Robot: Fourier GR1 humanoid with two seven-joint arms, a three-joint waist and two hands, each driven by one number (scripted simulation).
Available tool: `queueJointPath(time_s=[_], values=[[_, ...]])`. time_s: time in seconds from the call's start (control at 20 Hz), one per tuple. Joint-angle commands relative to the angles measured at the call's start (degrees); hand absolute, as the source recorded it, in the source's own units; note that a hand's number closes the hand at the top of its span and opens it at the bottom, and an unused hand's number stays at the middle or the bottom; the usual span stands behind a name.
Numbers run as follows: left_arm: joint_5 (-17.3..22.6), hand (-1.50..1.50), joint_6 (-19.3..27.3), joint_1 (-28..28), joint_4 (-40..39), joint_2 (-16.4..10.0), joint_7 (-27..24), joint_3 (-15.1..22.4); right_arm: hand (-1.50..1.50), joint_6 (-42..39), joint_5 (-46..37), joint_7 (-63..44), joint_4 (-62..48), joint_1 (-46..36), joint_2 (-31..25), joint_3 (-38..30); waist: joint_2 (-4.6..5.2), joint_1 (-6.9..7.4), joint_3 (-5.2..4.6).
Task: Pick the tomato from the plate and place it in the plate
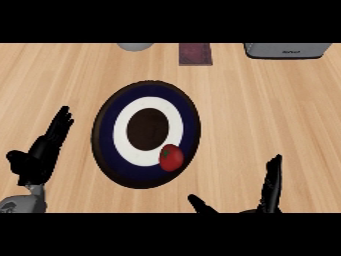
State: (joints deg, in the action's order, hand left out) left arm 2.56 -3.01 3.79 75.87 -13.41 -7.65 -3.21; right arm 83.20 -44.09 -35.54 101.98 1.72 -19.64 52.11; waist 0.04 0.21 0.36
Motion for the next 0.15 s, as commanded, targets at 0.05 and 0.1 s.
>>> queueJointPath(time_s=[0.05, 0.1], values=[[-0.2, 0.0, 0.38, 1.59, -0.48, -0.75, 1.06, -0.93, -1.5, 2.62, 3.64, 4.85, -0.68, 1.5, -1.55, 1.23, -0.05, -0.34, 0.13], [0.92, 0.0, -1.55, -0.17, -0.66, -1.51, 0.18, -1.42, -1.5, 2.63, 2.93, 6.82, 0.16, 3.61, -0.85, 0.81, -0.14, -0.49, 0.09]])
